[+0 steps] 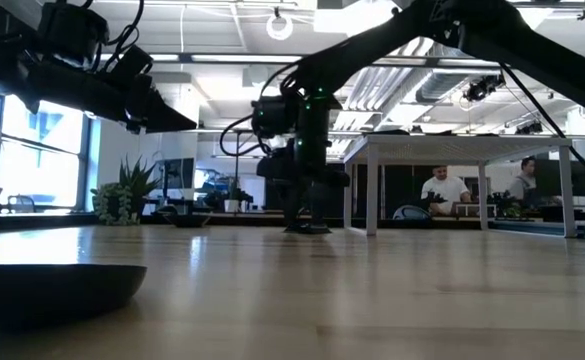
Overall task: Pick & Place Mini shaped plates
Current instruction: Stack the black square plate on top of the black square plates on the shelf
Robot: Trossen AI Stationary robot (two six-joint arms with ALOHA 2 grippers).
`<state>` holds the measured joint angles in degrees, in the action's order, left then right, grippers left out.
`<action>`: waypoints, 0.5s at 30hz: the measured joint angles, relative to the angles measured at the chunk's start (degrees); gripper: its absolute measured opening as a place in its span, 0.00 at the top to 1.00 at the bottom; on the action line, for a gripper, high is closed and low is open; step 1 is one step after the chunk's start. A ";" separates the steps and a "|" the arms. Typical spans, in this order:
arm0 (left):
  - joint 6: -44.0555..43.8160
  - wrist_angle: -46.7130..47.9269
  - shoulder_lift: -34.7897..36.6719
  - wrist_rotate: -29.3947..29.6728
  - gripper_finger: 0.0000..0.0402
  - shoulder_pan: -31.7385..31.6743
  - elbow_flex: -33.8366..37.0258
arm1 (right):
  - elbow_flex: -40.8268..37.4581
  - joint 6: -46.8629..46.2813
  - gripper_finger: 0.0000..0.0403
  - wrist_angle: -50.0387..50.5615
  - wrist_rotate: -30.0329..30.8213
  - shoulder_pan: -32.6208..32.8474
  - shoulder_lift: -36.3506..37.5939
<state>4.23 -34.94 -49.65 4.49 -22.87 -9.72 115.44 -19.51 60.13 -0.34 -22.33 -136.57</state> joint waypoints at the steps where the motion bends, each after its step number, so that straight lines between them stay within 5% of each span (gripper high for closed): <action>1: 0.00 0.00 0.00 0.00 1.00 0.01 0.00 | 0.00 0.00 0.22 0.00 -0.05 0.16 0.00; 7: 0.00 0.00 0.00 0.02 1.00 0.02 0.00 | 0.00 -0.22 0.22 -0.09 -5.90 0.39 0.00; 15: 0.00 0.07 0.00 0.04 1.00 0.00 0.00 | 0.02 -0.26 0.22 -1.00 -4.22 1.10 -1.05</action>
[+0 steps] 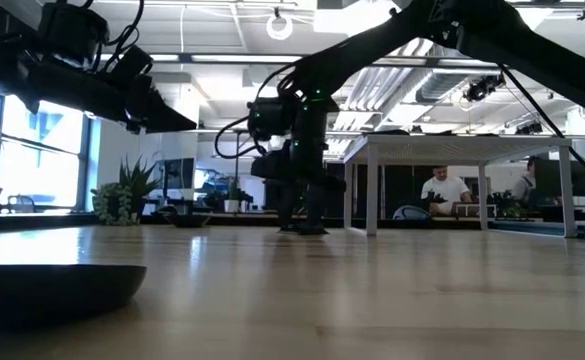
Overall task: Pick & Place Mini shaped plates
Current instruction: Stack the black square plate on top of the black square plates on the shelf
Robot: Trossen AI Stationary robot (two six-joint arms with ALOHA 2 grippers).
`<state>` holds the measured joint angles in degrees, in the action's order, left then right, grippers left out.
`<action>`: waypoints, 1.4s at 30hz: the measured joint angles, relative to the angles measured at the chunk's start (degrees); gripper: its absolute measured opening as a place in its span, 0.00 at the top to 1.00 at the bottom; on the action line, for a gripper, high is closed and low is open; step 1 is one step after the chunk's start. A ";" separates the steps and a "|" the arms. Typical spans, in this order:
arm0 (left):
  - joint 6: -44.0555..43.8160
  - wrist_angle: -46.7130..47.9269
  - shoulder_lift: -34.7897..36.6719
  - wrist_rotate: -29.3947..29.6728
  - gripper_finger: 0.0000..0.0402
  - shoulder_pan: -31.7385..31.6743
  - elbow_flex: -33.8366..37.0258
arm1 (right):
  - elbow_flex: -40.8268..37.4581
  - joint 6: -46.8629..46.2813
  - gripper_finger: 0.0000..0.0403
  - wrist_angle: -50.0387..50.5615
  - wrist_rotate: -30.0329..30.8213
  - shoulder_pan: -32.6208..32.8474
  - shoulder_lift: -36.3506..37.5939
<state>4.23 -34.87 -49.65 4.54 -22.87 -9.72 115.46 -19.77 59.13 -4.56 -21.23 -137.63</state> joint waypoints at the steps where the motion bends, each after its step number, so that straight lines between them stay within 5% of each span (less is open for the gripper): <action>1: 0.00 0.09 0.00 0.00 1.00 0.01 0.00 | 0.02 -0.45 0.22 -0.12 0.01 0.03 -0.12; 19: 0.02 0.35 0.00 0.00 1.00 0.01 0.00 | 0.02 0.27 0.40 -0.26 -0.32 0.14 0.29; 32: 0.00 0.32 0.00 -0.18 1.00 0.00 -0.02 | -0.02 0.72 0.42 -0.61 -2.81 0.17 5.75; 42: 1.75 0.30 0.02 -5.62 1.00 0.07 -0.07 | -0.02 0.31 0.41 -6.42 -3.60 0.28 14.25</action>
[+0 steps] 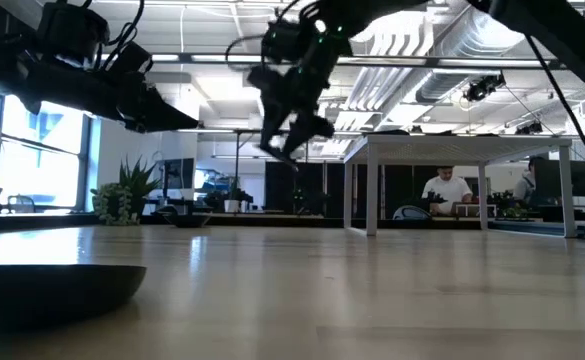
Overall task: Pick & Place Mini shaped plates
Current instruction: Stack the black square plate on top of the black square plates on the shelf
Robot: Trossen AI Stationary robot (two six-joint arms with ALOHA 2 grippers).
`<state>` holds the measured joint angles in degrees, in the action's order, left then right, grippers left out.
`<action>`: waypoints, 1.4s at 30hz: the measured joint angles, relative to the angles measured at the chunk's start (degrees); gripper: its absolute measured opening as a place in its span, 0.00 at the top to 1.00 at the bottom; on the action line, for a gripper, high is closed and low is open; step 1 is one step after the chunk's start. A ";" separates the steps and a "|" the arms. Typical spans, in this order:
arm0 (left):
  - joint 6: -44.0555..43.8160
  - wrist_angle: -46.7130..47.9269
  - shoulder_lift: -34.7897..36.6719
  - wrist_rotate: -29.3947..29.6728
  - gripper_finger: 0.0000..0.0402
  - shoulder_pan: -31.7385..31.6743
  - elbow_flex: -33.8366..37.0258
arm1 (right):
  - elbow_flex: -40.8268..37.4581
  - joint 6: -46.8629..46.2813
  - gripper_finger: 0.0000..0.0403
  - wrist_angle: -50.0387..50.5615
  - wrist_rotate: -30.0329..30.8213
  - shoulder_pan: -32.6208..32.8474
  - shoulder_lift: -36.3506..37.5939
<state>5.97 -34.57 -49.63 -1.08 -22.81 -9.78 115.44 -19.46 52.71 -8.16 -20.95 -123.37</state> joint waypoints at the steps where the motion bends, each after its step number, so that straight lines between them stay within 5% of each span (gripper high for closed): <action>1: 0.04 -0.15 0.00 0.05 0.99 0.00 0.00 | 0.00 -0.20 0.42 -1.15 -0.03 0.02 0.81; 8: 2.19 -4.57 0.00 2.22 0.85 2.37 -0.02 | 0.02 -3.82 0.41 -14.82 -5.33 1.03 4.61; 20: 16.77 -14.75 -0.02 20.65 0.57 15.60 -0.04 | 0.04 -8.11 0.41 -30.04 -8.83 4.29 4.72; 32: 10.44 -23.25 0.00 24.71 0.58 18.43 -0.07 | 0.04 -10.97 0.41 -39.04 -6.94 6.06 4.66; 42: 8.30 -25.87 0.00 25.16 0.79 18.49 -0.07 | 0.04 -11.61 0.41 -41.95 -4.17 7.83 4.66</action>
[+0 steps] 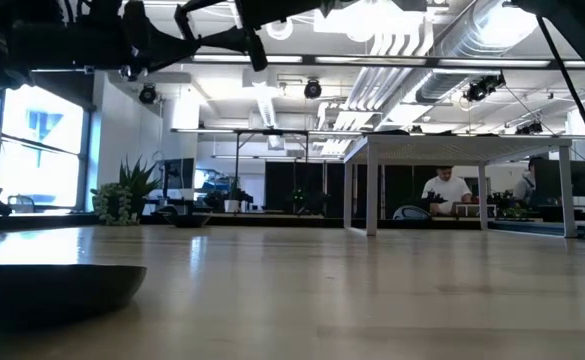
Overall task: Pick & Place Mini shaped plates
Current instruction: Stack the black square plate on top of the black square plates on the shelf
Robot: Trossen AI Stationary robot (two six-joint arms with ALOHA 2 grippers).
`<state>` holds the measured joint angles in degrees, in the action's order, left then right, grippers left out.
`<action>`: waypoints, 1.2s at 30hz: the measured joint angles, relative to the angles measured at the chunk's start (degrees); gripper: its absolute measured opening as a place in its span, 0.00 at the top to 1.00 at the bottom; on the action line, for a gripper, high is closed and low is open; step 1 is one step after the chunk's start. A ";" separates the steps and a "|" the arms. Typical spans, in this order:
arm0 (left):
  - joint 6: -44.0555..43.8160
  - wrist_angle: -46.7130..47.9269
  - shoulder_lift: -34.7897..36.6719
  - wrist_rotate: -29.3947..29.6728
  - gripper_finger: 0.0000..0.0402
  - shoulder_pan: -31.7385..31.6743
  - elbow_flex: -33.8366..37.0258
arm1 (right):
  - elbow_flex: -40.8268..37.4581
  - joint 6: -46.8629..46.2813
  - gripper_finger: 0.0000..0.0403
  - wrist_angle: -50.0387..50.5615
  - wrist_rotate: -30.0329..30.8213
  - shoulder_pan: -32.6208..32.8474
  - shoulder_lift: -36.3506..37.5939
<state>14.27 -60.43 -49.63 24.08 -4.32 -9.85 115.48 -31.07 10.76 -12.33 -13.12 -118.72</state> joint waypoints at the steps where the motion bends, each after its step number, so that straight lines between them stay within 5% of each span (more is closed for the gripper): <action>1: 0.02 0.01 0.00 -0.05 0.81 0.00 0.00 | 0.00 0.00 0.41 -0.18 0.18 0.09 0.00; 9: 4.42 -1.49 0.00 2.82 0.97 3.69 0.00 | 0.00 1.38 0.41 -0.44 0.34 0.06 0.00; 14: 7.23 -2.99 -0.02 6.47 0.98 6.29 0.02 | 0.02 1.48 0.41 -0.84 0.23 0.06 0.00; 20: 9.51 -2.99 -0.02 12.11 0.89 6.27 0.00 | 0.02 1.51 0.41 -2.30 0.27 0.04 -0.04; 29: 9.52 -3.18 -0.02 9.78 0.61 6.29 0.00 | 0.02 1.50 0.41 -3.68 0.23 0.05 -0.04; 36: 9.50 -1.29 0.00 11.13 0.57 6.29 -0.59 | 0.02 2.69 0.41 -2.87 -1.13 0.06 -0.04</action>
<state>23.77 -61.72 -49.63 35.20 1.98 -10.44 115.50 -28.38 7.89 -13.46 -13.06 -118.76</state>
